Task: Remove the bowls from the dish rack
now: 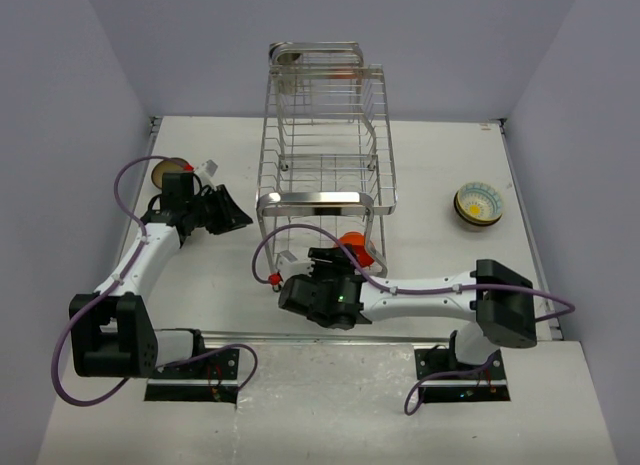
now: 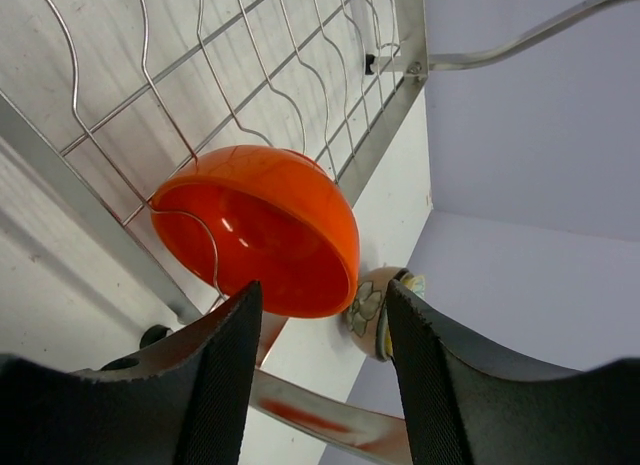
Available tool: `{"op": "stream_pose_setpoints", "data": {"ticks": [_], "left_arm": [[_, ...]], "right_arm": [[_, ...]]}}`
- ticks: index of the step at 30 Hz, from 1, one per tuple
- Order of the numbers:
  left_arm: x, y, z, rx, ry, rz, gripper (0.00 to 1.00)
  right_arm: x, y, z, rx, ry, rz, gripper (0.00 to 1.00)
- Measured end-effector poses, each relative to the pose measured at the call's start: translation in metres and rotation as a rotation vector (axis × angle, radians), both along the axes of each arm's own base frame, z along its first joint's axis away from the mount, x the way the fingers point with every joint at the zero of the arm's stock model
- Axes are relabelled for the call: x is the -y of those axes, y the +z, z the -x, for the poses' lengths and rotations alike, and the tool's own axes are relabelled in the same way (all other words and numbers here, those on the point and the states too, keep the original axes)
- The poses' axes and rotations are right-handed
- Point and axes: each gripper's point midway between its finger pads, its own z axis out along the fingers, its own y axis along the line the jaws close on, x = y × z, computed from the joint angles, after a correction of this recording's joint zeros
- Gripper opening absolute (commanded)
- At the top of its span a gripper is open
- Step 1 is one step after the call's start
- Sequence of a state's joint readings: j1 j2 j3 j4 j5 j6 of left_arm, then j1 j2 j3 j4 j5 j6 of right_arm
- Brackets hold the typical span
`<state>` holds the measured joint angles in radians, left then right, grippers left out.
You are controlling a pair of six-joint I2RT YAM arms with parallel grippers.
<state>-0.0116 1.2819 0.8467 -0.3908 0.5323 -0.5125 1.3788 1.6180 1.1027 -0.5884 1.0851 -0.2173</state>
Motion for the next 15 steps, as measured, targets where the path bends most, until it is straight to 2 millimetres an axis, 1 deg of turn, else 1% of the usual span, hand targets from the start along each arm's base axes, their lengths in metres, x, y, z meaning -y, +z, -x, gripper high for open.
{"op": "stream_pose_setpoints", "data": {"ticks": [6,11,15], "left_arm": [[0.001,0.001,0.001,0.000,-0.006,0.006,0.30],[0.002,0.001,0.001,0.000,-0.008,0.008,0.30],[0.002,0.001,0.001,0.000,-0.010,0.010,0.30]], "right_arm": [[0.001,0.003,-0.018,0.018,-0.015,-0.007,0.52],[0.011,-0.004,-0.032,0.027,-0.031,0.022,0.50],[0.012,-0.004,-0.038,0.032,-0.034,0.025,0.50]]}}
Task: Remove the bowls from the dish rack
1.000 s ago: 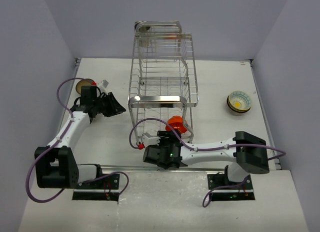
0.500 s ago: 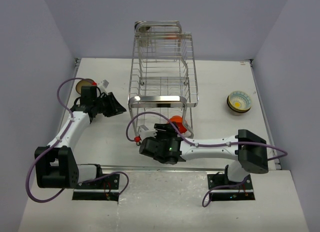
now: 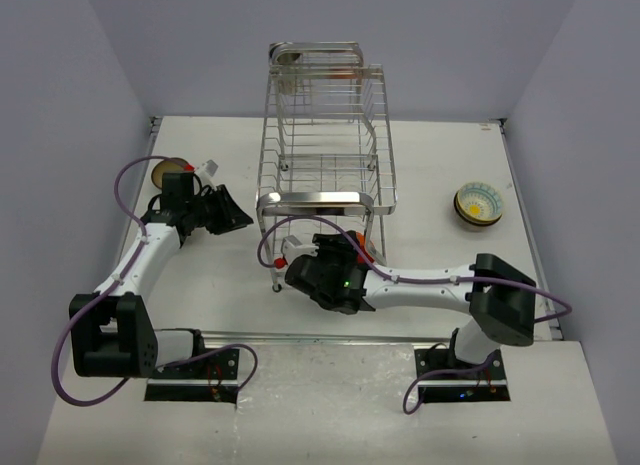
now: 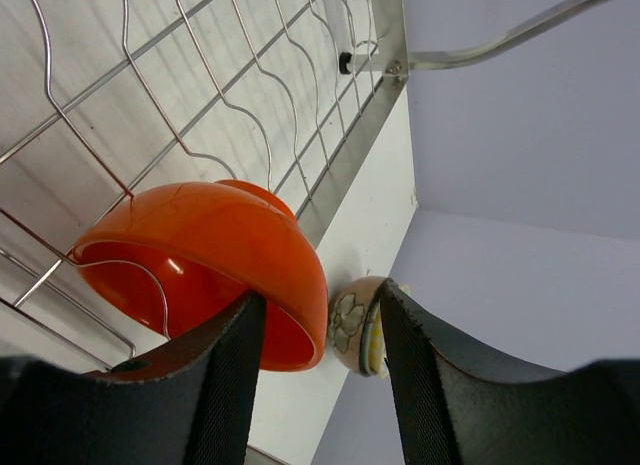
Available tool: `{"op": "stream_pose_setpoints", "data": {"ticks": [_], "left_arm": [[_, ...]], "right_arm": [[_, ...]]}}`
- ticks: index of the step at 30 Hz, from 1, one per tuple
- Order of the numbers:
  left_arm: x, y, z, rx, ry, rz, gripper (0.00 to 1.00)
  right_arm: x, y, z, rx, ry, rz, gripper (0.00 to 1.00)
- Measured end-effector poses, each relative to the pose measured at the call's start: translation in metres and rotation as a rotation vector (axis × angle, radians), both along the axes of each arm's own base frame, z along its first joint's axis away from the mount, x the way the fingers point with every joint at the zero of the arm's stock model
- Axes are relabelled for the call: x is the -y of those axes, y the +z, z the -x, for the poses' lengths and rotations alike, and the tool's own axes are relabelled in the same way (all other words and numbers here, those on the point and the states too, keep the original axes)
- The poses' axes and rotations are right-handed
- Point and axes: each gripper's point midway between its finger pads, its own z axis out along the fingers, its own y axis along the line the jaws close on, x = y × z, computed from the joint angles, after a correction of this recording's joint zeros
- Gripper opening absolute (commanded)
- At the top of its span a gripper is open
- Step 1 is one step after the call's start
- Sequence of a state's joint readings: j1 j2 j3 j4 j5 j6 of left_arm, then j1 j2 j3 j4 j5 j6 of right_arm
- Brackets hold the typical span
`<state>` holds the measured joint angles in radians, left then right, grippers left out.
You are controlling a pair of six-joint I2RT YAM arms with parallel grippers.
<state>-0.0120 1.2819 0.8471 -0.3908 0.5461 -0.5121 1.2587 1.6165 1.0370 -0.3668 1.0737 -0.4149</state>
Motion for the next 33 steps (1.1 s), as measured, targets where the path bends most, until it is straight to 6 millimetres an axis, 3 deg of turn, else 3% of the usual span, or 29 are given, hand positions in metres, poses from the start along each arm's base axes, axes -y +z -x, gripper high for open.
{"op": "stream_pose_setpoints", "data": {"ticks": [11,15,23,26,33], "left_arm": [[0.002,0.008,-0.003,0.018,-0.008,0.009,0.30],[0.003,0.013,-0.005,0.029,-0.015,0.016,0.30],[0.005,0.017,-0.006,0.038,-0.024,0.025,0.30],[0.006,0.017,-0.004,0.033,-0.027,0.028,0.30],[0.007,0.017,-0.002,0.025,-0.034,0.034,0.30]], "right_arm": [[0.001,-0.005,-0.006,-0.012,0.004,-0.009,0.45],[0.003,-0.009,-0.006,-0.015,0.000,-0.004,0.27],[0.004,-0.012,-0.007,-0.007,-0.013,0.006,0.26],[0.010,-0.009,-0.007,0.012,-0.027,0.037,0.00],[0.020,-0.007,-0.009,0.042,-0.071,0.069,0.00]]}}
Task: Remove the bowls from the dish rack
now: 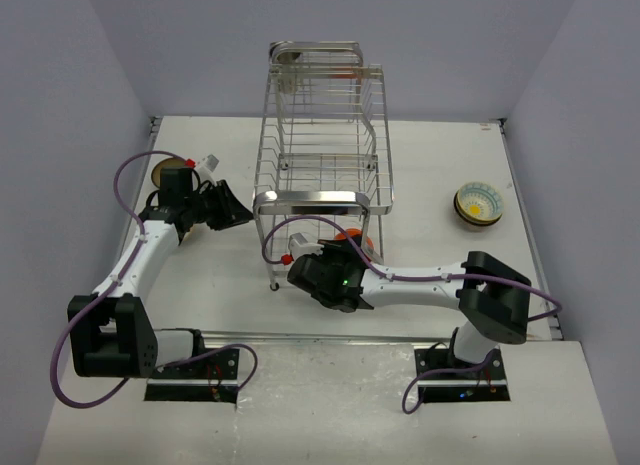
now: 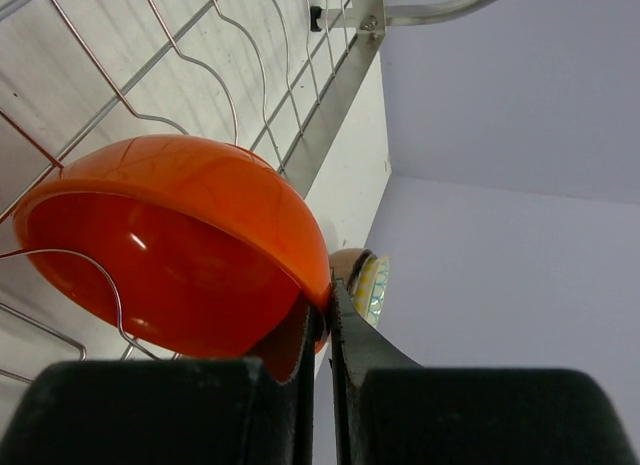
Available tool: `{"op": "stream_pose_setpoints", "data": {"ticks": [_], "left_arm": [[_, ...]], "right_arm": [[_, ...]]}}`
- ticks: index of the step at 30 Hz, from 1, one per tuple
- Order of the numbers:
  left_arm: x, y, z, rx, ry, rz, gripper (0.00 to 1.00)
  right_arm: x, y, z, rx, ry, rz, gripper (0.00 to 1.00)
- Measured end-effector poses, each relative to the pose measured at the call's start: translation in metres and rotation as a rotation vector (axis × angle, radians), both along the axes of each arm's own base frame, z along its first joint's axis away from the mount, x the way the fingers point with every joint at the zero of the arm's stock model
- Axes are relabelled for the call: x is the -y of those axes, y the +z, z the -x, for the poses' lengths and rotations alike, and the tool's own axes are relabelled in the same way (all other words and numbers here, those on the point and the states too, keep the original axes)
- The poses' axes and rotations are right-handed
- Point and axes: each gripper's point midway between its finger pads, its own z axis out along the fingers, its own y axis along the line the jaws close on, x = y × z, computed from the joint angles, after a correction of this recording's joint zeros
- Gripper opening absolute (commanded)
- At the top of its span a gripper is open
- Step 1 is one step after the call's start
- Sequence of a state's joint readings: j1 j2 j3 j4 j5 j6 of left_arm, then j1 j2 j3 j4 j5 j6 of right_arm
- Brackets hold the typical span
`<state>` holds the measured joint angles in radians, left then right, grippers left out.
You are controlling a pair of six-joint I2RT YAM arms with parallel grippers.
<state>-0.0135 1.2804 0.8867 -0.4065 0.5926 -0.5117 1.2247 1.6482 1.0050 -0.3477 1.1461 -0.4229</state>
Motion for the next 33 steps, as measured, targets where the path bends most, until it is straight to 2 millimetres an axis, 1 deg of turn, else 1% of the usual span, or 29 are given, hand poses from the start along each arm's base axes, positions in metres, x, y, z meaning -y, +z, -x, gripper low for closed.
{"op": "stream_pose_setpoints", "data": {"ticks": [22,29,33], "left_arm": [[0.001,0.000,0.001,0.000,-0.006,0.006,0.30],[0.001,0.000,0.001,-0.001,-0.007,0.008,0.30],[0.002,-0.004,0.004,-0.009,-0.011,0.012,0.30]], "right_arm": [[0.002,0.002,0.007,0.035,-0.085,-0.026,0.00],[-0.003,0.005,0.016,0.027,-0.125,-0.053,0.00],[0.000,0.006,0.021,0.036,-0.160,-0.060,0.00]]}}
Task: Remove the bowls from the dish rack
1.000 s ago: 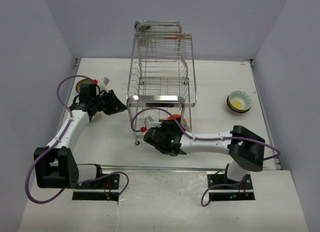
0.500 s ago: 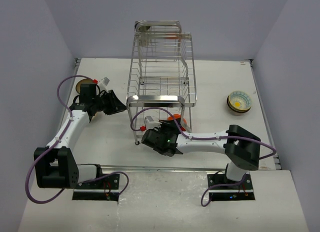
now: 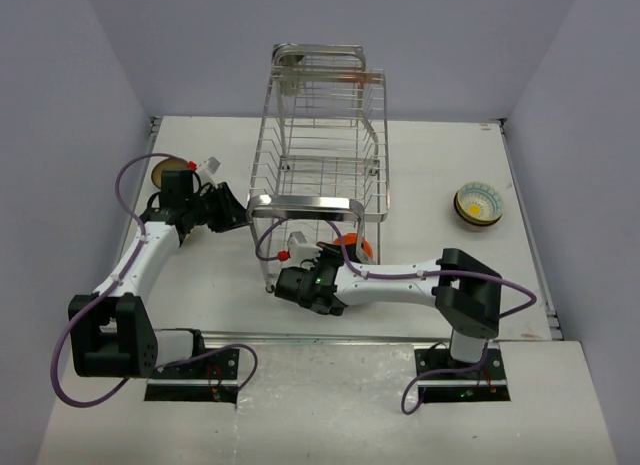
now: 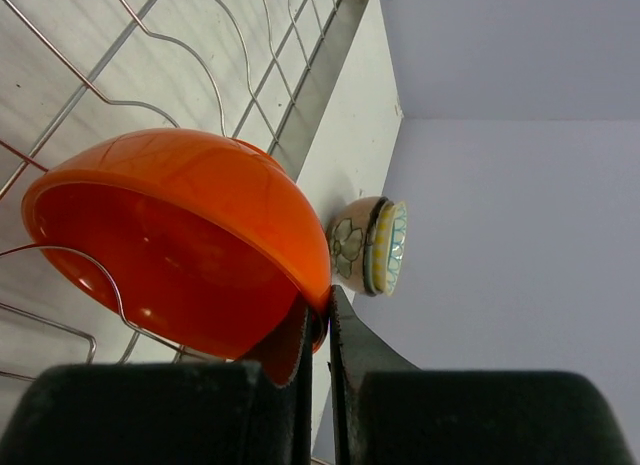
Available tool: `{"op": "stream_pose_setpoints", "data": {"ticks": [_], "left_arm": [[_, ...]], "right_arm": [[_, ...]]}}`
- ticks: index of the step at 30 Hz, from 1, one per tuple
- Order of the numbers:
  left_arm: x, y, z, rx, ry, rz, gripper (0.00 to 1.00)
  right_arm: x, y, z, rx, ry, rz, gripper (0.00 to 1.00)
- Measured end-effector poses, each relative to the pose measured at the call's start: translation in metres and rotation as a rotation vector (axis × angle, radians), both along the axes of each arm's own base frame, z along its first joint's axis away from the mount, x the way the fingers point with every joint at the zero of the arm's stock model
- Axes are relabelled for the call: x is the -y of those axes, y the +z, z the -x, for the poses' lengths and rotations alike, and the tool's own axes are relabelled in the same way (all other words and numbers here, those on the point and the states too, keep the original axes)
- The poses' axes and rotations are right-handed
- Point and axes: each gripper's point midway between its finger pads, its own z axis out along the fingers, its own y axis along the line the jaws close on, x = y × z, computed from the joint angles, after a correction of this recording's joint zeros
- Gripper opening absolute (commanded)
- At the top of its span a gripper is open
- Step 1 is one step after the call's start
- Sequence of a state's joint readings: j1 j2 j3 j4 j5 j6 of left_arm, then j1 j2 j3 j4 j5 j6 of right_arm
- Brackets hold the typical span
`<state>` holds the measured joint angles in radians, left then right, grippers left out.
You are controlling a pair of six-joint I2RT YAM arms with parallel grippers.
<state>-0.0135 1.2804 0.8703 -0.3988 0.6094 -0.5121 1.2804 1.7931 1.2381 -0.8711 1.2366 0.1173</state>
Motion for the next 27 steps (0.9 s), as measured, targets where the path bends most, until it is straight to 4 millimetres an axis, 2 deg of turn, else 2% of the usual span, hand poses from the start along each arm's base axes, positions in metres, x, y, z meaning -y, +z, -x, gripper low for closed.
{"op": "stream_pose_setpoints", "data": {"ticks": [8,14,20,27], "left_arm": [[0.001,-0.004,0.002,-0.003,-0.005,0.006,0.30],[0.001,-0.009,0.005,-0.015,-0.006,0.007,0.30],[0.001,-0.009,0.005,-0.016,-0.007,0.008,0.30],[0.002,-0.015,0.005,-0.019,-0.010,0.011,0.30]], "right_arm": [[0.017,0.003,0.007,0.055,-0.077,-0.015,0.00],[0.002,0.007,0.007,0.175,-0.092,-0.068,0.00],[0.004,0.012,0.009,0.213,-0.100,-0.112,0.00],[0.010,0.040,0.012,0.237,-0.110,-0.213,0.00]]}}
